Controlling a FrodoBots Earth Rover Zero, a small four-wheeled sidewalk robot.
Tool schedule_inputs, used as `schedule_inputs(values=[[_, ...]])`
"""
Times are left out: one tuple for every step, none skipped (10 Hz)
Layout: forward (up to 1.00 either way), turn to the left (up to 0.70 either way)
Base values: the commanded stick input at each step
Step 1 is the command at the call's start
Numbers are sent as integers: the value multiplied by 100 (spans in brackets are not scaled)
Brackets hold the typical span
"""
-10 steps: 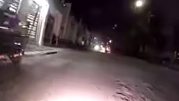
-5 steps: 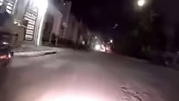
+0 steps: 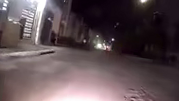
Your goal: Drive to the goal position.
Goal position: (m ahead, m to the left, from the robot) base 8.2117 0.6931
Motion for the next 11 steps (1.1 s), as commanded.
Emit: schedule_inputs(values=[[70, 0], [70, 0], [70, 0], [70, 0], [70, 0], [70, 0], [70, 0], [70, 0], [70, 0], [70, -30], [70, -35]])
